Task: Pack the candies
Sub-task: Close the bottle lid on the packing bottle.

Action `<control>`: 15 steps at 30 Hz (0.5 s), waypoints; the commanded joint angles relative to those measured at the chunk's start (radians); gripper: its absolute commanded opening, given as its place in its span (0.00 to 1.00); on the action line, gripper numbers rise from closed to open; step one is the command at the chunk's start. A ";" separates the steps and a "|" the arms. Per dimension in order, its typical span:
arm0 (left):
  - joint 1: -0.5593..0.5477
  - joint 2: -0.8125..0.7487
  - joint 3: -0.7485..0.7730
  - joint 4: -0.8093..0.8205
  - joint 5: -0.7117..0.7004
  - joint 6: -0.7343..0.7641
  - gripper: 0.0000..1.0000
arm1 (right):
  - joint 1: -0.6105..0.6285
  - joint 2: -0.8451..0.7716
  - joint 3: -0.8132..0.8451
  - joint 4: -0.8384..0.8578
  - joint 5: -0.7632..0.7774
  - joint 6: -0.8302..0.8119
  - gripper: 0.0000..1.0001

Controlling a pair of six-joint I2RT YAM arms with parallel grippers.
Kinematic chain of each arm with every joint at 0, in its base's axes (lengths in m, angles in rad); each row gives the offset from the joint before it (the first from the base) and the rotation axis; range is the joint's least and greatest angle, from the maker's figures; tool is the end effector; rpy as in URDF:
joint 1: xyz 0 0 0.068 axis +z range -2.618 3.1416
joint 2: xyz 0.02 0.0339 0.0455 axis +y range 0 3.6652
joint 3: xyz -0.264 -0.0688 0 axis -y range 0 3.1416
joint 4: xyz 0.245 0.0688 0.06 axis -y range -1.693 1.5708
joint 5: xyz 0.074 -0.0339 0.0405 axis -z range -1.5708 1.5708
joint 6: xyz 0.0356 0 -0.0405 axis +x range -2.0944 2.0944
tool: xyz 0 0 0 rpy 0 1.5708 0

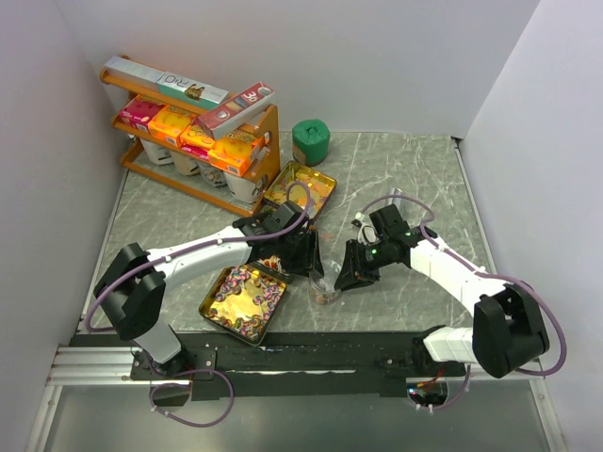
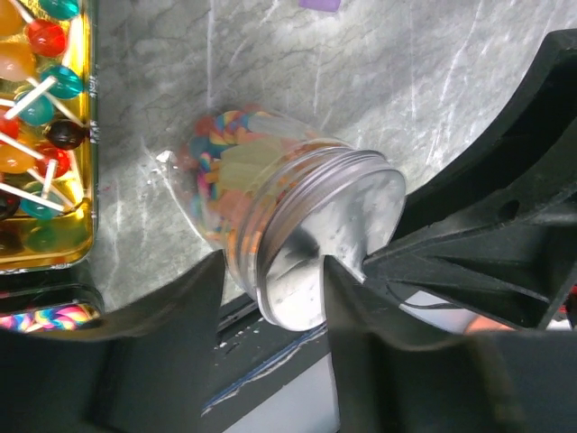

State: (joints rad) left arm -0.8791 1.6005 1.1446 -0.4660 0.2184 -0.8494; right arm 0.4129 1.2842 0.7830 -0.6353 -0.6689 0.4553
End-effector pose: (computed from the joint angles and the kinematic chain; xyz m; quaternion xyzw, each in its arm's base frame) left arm 0.2109 -0.2667 0.2367 0.0487 0.9416 -0.3081 0.1272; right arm 0.2036 0.1133 0.2092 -0.0512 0.9237 0.3764 0.0498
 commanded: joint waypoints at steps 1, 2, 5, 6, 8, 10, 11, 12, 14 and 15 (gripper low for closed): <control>-0.008 -0.001 -0.002 0.027 0.004 0.015 0.47 | 0.004 -0.008 -0.005 0.040 0.003 0.009 0.36; -0.009 -0.001 -0.002 0.026 0.004 0.015 0.45 | 0.003 -0.011 -0.004 0.037 0.003 0.010 0.36; -0.009 -0.001 -0.005 0.027 0.004 0.019 0.40 | 0.003 -0.017 0.002 0.045 0.008 0.011 0.40; -0.008 0.002 -0.005 0.024 0.006 0.021 0.38 | 0.004 -0.020 0.005 0.049 0.009 0.010 0.40; -0.009 0.006 -0.003 0.021 0.006 0.023 0.37 | 0.004 -0.029 0.007 0.059 0.009 0.010 0.41; -0.009 0.009 0.000 0.021 0.004 0.024 0.33 | 0.004 -0.037 0.010 0.071 0.015 0.008 0.43; -0.009 0.009 -0.002 0.021 0.001 0.024 0.32 | 0.004 -0.042 0.010 0.077 0.022 0.003 0.43; -0.009 0.009 0.001 0.017 -0.004 0.026 0.30 | 0.004 -0.048 0.007 0.088 0.028 0.006 0.44; -0.009 0.013 0.004 0.012 -0.010 0.027 0.27 | 0.003 -0.065 0.007 0.086 0.051 -0.001 0.46; -0.009 0.012 0.007 0.010 -0.011 0.029 0.26 | 0.004 -0.074 0.004 0.091 0.069 -0.004 0.47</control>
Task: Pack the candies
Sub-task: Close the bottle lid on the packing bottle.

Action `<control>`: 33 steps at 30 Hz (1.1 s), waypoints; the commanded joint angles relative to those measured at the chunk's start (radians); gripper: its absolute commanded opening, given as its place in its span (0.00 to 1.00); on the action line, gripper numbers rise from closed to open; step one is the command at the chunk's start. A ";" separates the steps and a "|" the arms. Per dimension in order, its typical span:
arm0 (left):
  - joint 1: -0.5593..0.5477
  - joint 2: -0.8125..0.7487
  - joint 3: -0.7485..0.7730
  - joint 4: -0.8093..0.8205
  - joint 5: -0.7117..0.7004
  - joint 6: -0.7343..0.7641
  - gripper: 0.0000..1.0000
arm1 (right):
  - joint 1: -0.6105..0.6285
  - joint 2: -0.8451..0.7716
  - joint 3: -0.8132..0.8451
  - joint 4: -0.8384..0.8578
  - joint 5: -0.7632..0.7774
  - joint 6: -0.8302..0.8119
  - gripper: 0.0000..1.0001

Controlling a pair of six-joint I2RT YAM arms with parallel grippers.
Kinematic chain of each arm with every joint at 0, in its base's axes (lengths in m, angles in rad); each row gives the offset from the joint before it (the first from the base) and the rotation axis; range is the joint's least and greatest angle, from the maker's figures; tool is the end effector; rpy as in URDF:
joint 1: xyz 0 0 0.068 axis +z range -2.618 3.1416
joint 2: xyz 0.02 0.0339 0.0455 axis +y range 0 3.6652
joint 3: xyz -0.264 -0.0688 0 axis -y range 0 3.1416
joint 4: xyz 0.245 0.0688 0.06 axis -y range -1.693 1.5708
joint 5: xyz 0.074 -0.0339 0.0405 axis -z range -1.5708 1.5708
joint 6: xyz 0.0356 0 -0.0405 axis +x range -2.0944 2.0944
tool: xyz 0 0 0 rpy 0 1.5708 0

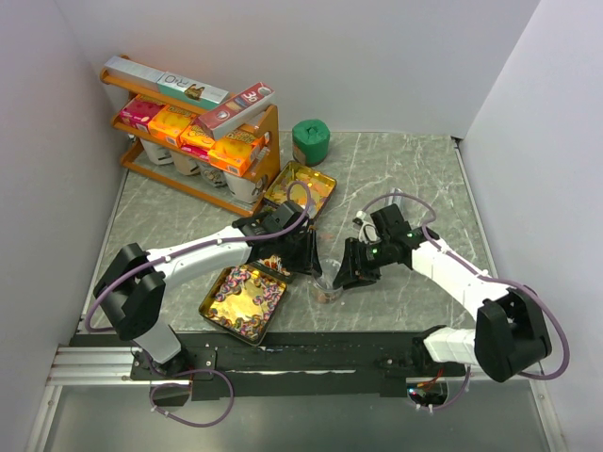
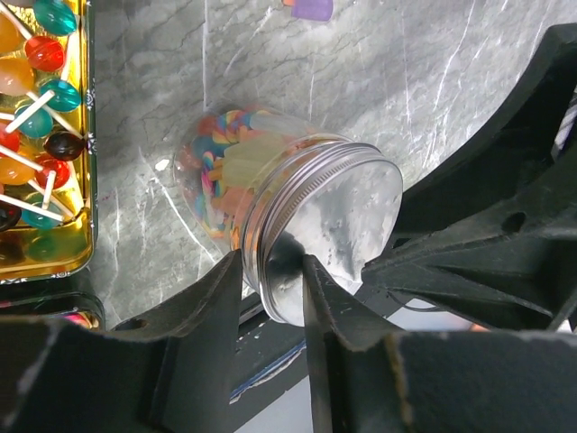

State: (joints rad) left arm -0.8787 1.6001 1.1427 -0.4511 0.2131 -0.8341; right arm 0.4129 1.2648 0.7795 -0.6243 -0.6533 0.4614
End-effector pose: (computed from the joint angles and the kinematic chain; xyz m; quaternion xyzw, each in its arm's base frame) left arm 0.2118 -0.2673 0.2372 0.0555 0.9393 -0.3101 0.1358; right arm 0.2026 0.1124 0.2124 -0.0510 0.9236 0.3746 0.0639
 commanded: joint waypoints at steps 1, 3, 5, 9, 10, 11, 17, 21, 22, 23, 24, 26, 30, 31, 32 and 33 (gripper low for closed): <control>-0.011 0.014 0.009 -0.008 -0.012 0.013 0.25 | 0.004 -0.070 0.006 0.075 0.066 -0.010 0.49; -0.009 0.014 0.012 -0.011 -0.018 0.015 0.24 | 0.003 -0.091 0.000 0.077 0.102 -0.017 0.53; -0.009 0.014 0.012 -0.015 -0.030 0.016 0.23 | 0.004 -0.128 -0.003 0.083 0.133 -0.017 0.57; -0.011 0.017 0.017 -0.021 -0.044 0.024 0.22 | 0.004 -0.156 -0.011 0.093 0.208 -0.023 0.58; -0.009 0.018 0.015 -0.021 -0.046 0.026 0.22 | 0.004 -0.157 -0.016 0.100 0.216 -0.026 0.58; -0.009 0.020 0.014 -0.021 -0.053 0.030 0.21 | 0.003 -0.156 -0.028 0.125 0.221 -0.026 0.58; -0.012 0.034 -0.003 -0.005 -0.067 0.049 0.19 | 0.007 -0.136 -0.068 0.234 0.213 -0.047 0.56; -0.016 0.047 -0.008 0.014 -0.069 0.062 0.18 | 0.018 -0.102 -0.082 0.287 0.216 -0.063 0.51; -0.016 0.049 -0.008 0.017 -0.067 0.067 0.18 | 0.024 -0.096 -0.083 0.296 0.216 -0.063 0.49; -0.016 0.053 -0.008 0.020 -0.067 0.073 0.16 | 0.029 -0.088 -0.088 0.304 0.216 -0.072 0.48; -0.016 0.055 -0.008 0.023 -0.066 0.078 0.15 | 0.035 -0.075 -0.089 0.314 0.222 -0.072 0.46; -0.017 0.060 -0.008 0.034 -0.063 0.095 0.15 | 0.049 -0.064 -0.101 0.328 0.221 -0.079 0.42; -0.019 0.072 -0.009 0.045 -0.064 0.118 0.12 | 0.073 -0.030 -0.115 0.333 0.238 -0.084 0.34; -0.017 0.075 -0.009 0.049 -0.064 0.122 0.11 | 0.079 -0.027 -0.117 0.331 0.241 -0.087 0.32; -0.017 0.077 -0.009 0.054 -0.063 0.130 0.09 | 0.089 -0.024 -0.120 0.330 0.244 -0.092 0.32; -0.017 0.084 -0.012 0.057 -0.063 0.133 0.07 | 0.092 -0.013 -0.117 0.325 0.250 -0.095 0.32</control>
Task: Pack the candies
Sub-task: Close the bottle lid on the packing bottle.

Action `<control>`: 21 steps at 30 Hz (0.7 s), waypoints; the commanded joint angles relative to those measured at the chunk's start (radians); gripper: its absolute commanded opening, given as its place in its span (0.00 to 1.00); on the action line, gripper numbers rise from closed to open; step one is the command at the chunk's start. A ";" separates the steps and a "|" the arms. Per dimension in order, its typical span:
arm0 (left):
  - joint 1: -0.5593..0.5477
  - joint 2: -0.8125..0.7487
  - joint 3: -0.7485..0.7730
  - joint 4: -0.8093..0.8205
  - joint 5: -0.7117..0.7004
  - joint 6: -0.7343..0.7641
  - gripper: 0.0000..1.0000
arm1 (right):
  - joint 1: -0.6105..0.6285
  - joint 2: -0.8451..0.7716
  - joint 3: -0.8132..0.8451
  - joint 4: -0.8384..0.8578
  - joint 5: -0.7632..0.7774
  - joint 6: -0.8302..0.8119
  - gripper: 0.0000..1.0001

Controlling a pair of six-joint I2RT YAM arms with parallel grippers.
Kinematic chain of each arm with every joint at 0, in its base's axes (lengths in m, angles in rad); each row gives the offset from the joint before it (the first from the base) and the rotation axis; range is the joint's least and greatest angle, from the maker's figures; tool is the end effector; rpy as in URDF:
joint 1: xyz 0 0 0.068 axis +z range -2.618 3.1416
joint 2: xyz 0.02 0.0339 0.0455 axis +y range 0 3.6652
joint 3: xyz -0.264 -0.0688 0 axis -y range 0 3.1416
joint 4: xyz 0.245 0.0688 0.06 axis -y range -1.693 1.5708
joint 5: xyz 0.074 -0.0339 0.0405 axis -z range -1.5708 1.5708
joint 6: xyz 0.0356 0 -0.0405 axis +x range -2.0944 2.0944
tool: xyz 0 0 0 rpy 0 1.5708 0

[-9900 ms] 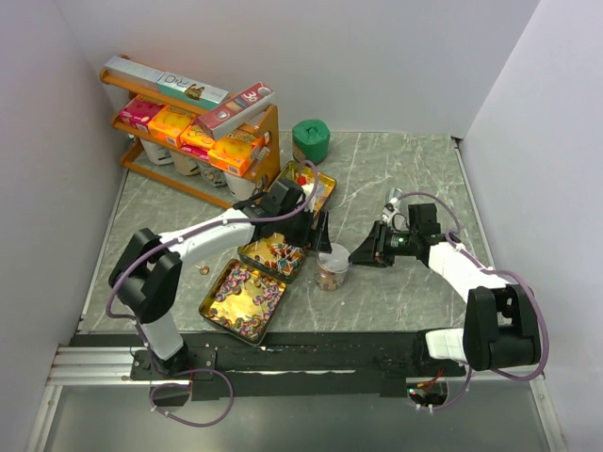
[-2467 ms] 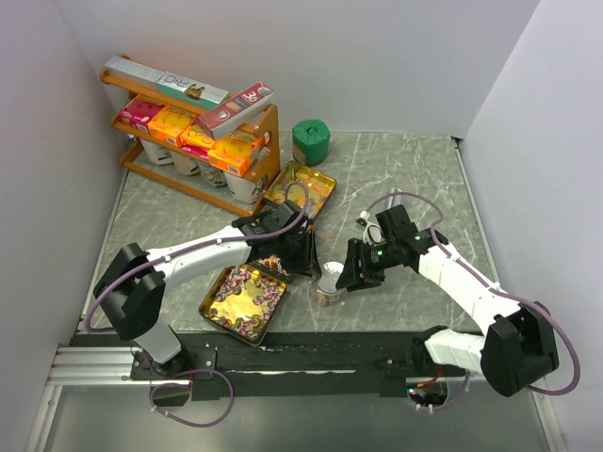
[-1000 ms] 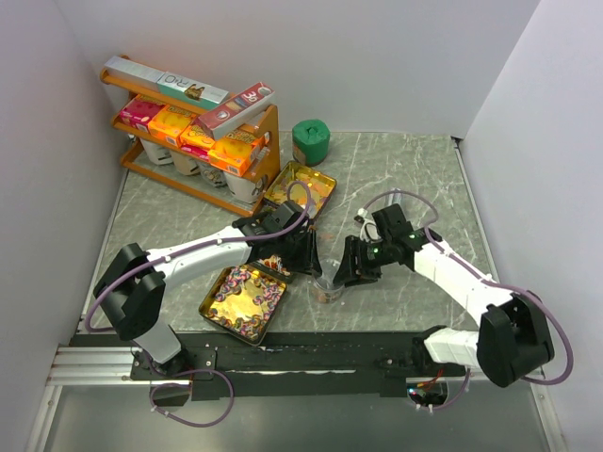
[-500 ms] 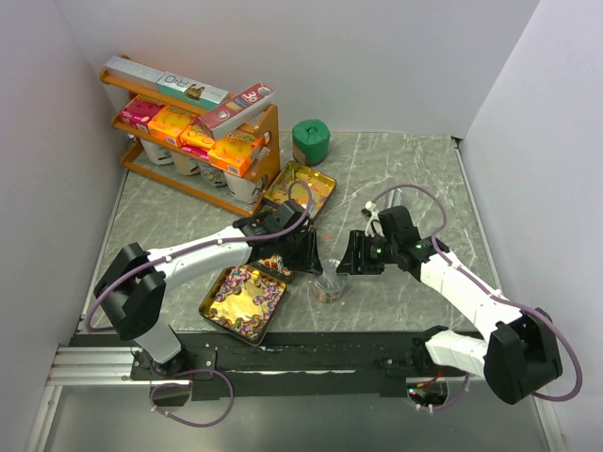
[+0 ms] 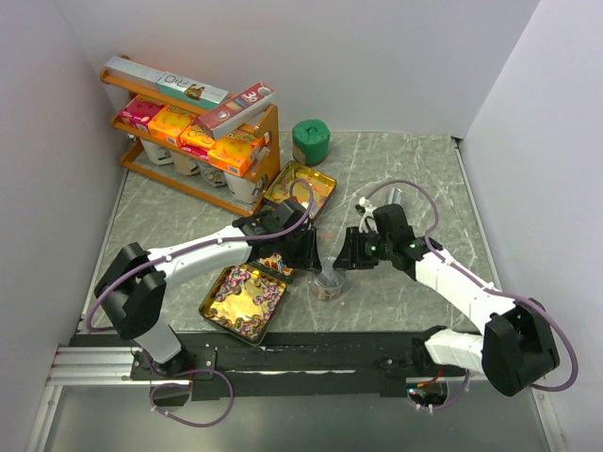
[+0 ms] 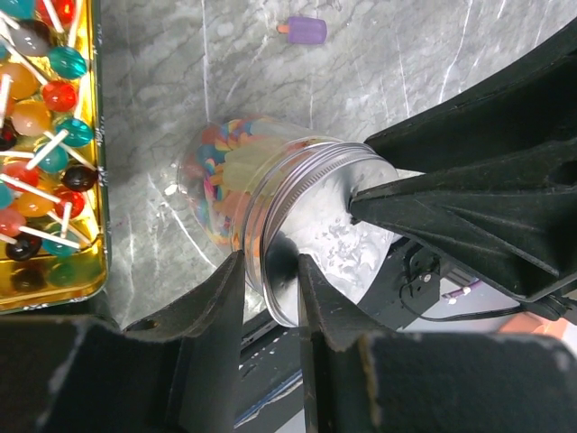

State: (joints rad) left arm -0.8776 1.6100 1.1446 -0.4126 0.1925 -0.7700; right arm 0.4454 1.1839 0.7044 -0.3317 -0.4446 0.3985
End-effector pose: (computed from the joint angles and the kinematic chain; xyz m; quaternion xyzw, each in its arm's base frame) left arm 0.2157 -0.2703 0.2371 0.0829 0.9331 -0.3094 0.1633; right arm 0.2087 0.1166 0.2212 -0.1030 0.9037 0.3349 0.2460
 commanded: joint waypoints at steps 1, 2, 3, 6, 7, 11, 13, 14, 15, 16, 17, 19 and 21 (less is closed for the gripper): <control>-0.020 0.077 -0.014 0.021 -0.042 0.072 0.05 | 0.061 0.074 -0.036 0.028 0.043 -0.036 0.32; -0.020 0.080 -0.017 0.021 -0.044 0.077 0.02 | 0.064 0.080 -0.025 0.019 0.046 -0.044 0.33; -0.018 0.088 -0.017 0.018 -0.044 0.078 0.01 | 0.067 0.092 -0.017 0.010 0.053 -0.044 0.34; -0.018 0.096 -0.008 0.002 -0.067 0.087 0.05 | 0.073 0.115 0.007 -0.016 0.075 -0.043 0.39; -0.018 0.094 0.001 -0.005 -0.077 0.092 0.06 | 0.073 0.112 0.010 -0.020 0.092 -0.038 0.44; -0.018 0.076 0.026 -0.037 -0.122 0.100 0.36 | 0.073 0.083 0.027 -0.036 0.130 -0.013 0.50; -0.020 0.067 0.036 -0.046 -0.136 0.107 0.44 | 0.075 0.079 0.035 -0.041 0.132 -0.007 0.52; -0.018 0.065 0.040 -0.048 -0.140 0.109 0.49 | 0.075 0.076 0.040 -0.043 0.136 -0.007 0.52; -0.018 0.064 0.046 -0.049 -0.143 0.112 0.50 | 0.075 0.075 0.041 -0.047 0.136 -0.007 0.52; -0.020 0.064 0.056 -0.055 -0.143 0.116 0.52 | 0.073 0.074 0.049 -0.049 0.138 -0.006 0.53; -0.018 0.064 0.063 -0.061 -0.146 0.118 0.55 | 0.073 0.072 0.053 -0.053 0.142 -0.006 0.53; -0.018 0.064 0.078 -0.068 -0.151 0.123 0.58 | 0.073 0.074 0.063 -0.061 0.145 -0.007 0.53; -0.018 0.062 0.086 -0.072 -0.153 0.124 0.61 | 0.073 0.074 0.067 -0.066 0.150 -0.006 0.54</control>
State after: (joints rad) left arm -0.8917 1.6493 1.1999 -0.4404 0.1059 -0.6868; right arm 0.5049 1.2335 0.7540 -0.3264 -0.3569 0.4007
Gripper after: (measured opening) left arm 0.584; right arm 0.532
